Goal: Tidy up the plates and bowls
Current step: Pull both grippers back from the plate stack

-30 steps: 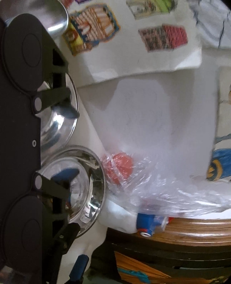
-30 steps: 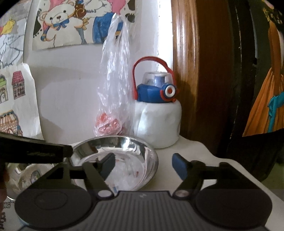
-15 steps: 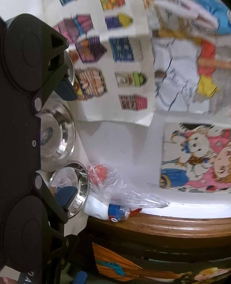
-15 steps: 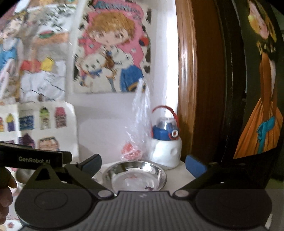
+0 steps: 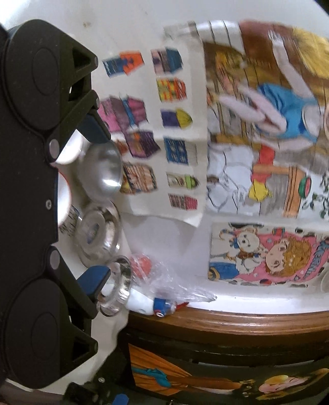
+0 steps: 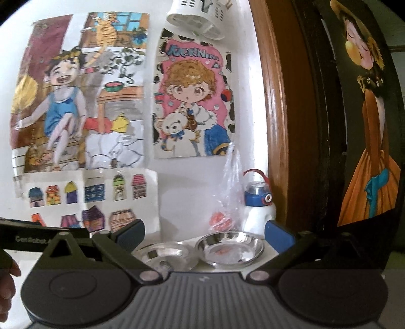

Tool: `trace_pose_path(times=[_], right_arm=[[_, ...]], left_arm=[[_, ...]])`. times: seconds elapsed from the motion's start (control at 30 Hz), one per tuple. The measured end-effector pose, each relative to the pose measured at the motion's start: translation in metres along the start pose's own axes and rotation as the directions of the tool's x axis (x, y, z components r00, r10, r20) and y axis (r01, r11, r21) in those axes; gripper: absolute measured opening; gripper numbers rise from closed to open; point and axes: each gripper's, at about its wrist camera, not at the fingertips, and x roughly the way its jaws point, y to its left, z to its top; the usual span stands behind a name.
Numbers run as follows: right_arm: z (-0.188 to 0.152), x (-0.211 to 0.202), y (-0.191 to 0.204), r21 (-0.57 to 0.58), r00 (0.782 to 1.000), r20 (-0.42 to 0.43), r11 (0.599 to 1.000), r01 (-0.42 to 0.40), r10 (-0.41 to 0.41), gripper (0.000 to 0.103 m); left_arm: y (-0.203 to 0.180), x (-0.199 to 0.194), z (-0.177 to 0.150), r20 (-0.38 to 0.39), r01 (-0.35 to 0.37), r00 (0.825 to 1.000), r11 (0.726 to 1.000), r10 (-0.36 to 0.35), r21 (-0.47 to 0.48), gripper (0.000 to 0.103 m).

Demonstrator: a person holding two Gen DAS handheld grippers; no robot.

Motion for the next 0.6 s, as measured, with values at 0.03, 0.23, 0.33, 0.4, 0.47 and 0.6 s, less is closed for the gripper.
trace_pose_path(times=[0.03,0.23,0.33,0.4,0.47,0.6], right_arm=[[-0.003,-0.005,0.005,-0.002,1.0,0.003,1.0,0.002,-0.002,0.103],[-0.028,-0.031,0.034,-0.008,1.0,-0.028,1.0,-0.014,0.014,0.103],[-0.042,-0.04,0.048,-0.013,0.998,-0.066,1.0,-0.019,0.018,0.103],[-0.05,-0.044,0.056,-0.024,0.996,-0.091,1.0,-0.016,0.014,0.103],[-0.058,-0.05,0.063,-0.026,0.994,-0.109,1.0,-0.015,0.012,0.103],[-0.071,-0.057,0.074,-0.028,0.988,-0.151,0.999,-0.034,0.029,0.103]], left_arm=[[0.007,-0.006,-0.004,-0.004,-0.005,1.0,1.0,0.005,0.002,0.102],[0.042,-0.028,-0.033,-0.05,-0.012,0.999,1.0,0.011,-0.007,0.102],[0.057,-0.036,-0.049,-0.073,-0.02,0.997,0.999,0.018,-0.027,0.102],[0.064,-0.042,-0.06,-0.072,-0.034,0.997,0.999,0.031,-0.032,0.102],[0.071,-0.05,-0.07,-0.063,-0.053,0.997,0.998,0.051,-0.03,0.102],[0.082,-0.059,-0.083,-0.054,-0.075,0.996,0.997,0.074,-0.028,0.102]])
